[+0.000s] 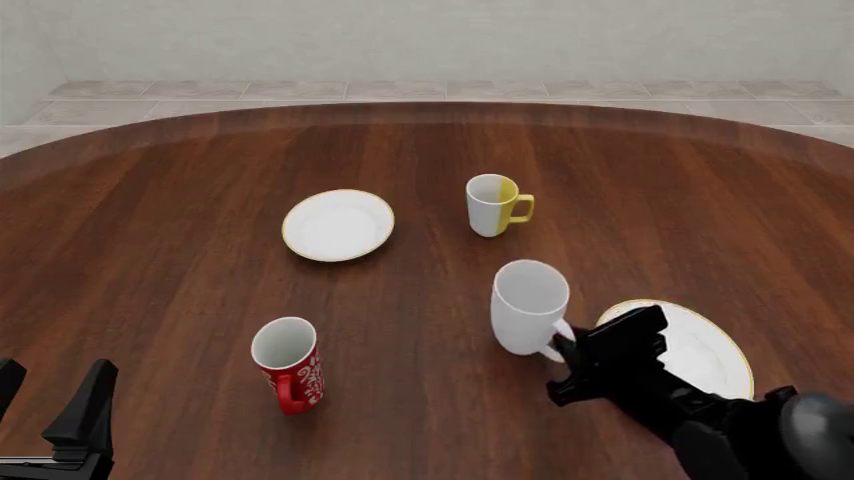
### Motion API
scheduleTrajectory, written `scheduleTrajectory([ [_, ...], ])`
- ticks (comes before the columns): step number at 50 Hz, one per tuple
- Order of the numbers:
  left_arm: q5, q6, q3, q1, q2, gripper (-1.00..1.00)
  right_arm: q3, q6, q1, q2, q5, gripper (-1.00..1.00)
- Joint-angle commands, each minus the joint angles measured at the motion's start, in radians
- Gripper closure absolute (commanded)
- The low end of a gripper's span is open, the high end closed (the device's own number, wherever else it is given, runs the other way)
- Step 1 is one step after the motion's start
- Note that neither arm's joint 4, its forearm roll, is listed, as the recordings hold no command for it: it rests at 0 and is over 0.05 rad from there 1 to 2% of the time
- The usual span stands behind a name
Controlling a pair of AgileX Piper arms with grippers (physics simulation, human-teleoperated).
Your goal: Put the white mug on the left plate.
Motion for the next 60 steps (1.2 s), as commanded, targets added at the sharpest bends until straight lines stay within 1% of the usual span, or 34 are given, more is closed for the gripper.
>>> scheduleTrajectory([
  [1, 0.0, 0.0, 0.0, 0.0, 0.0, -1.0, -0.003, -0.004, -0.003, -0.038, 0.026, 1.0],
  [6, 0.0, 0.0, 0.0, 0.0, 0.0, -1.0, -0.016, -0.015, -0.003, -0.095, 0.079, 1.0],
  [13, 0.0, 0.0, 0.0, 0.0, 0.0, -1.0, -0.061, -0.034, 0.018, -0.17, 0.171, 1.0],
  [16, 0.0, 0.0, 0.0, 0.0, 0.0, -1.0, -0.08, -0.04, 0.025, -0.183, 0.195, 1.0],
  [18, 0.0, 0.0, 0.0, 0.0, 0.0, -1.0, -0.104, -0.04, 0.042, -0.199, 0.225, 1.0],
  [19, 0.0, 0.0, 0.0, 0.0, 0.0, -1.0, -0.104, -0.04, 0.042, -0.199, 0.226, 1.0],
  [20, 0.0, 0.0, 0.0, 0.0, 0.0, -1.0, -0.123, -0.047, 0.055, -0.207, 0.248, 1.0],
  [21, 0.0, 0.0, 0.0, 0.0, 0.0, -1.0, -0.133, -0.037, 0.065, -0.215, 0.262, 1.0],
  [22, 0.0, 0.0, 0.0, 0.0, 0.0, -1.0, -0.143, -0.038, 0.068, -0.219, 0.274, 1.0],
  [23, 0.0, 0.0, 0.0, 0.0, 0.0, -1.0, -0.156, -0.056, 0.07, -0.22, 0.285, 1.0],
  [25, 0.0, 0.0, 0.0, 0.0, 0.0, -1.0, -0.181, -0.046, 0.086, -0.23, 0.312, 1.0],
  [27, 0.0, 0.0, 0.0, 0.0, 0.0, -1.0, -0.201, -0.056, 0.092, -0.231, 0.328, 1.0],
  [29, 0.0, 0.0, 0.0, 0.0, 0.0, -1.0, -0.23, -0.017, 0.119, -0.242, 0.352, 1.0],
  [30, 0.0, 0.0, 0.0, 0.0, 0.0, -1.0, -0.231, -0.017, 0.119, -0.242, 0.352, 1.0],
  [31, 0.0, 0.0, 0.0, 0.0, 0.0, -1.0, -0.257, -0.038, 0.119, -0.231, 0.368, 1.0],
  [33, 0.0, 0.0, 0.0, 0.0, 0.0, -1.0, -0.285, -0.023, 0.138, -0.229, 0.387, 1.0],
  [36, 0.0, 0.0, 0.0, 0.0, 0.0, -1.0, -0.325, -0.022, 0.158, -0.219, 0.413, 1.0],
  [43, 0.0, 0.0, 0.0, 0.0, 0.0, -1.0, -0.405, -0.038, 0.191, -0.177, 0.45, 1.0],
  [45, 0.0, 0.0, 0.0, 0.0, 0.0, -1.0, -0.43, -0.027, 0.203, -0.165, 0.463, 1.0],
  [47, 0.0, 0.0, 0.0, 0.0, 0.0, -1.0, -0.453, -0.04, 0.207, -0.147, 0.47, 1.0],
  [50, 0.0, 0.0, 0.0, 0.0, 0.0, -1.0, -0.484, -0.044, 0.22, -0.13, 0.482, 1.0],
  [51, 0.0, 0.0, 0.0, 0.0, 0.0, -1.0, -0.505, -0.027, 0.233, -0.12, 0.488, 1.0],
  [53, 0.0, 0.0, 0.0, 0.0, 0.0, -1.0, -0.521, -0.036, 0.233, -0.104, 0.489, 1.0],
  [55, 0.0, 0.0, 0.0, 0.0, 0.0, -1.0, -0.543, -0.022, 0.246, -0.096, 0.495, 1.0],
  [58, 0.0, 0.0, 0.0, 0.0, 0.0, -1.0, -0.57, -0.017, 0.253, -0.073, 0.499, 1.0],
  [60, 0.0, 0.0, 0.0, 0.0, 0.0, -1.0, -0.586, -0.024, 0.256, -0.056, 0.501, 1.0],
])
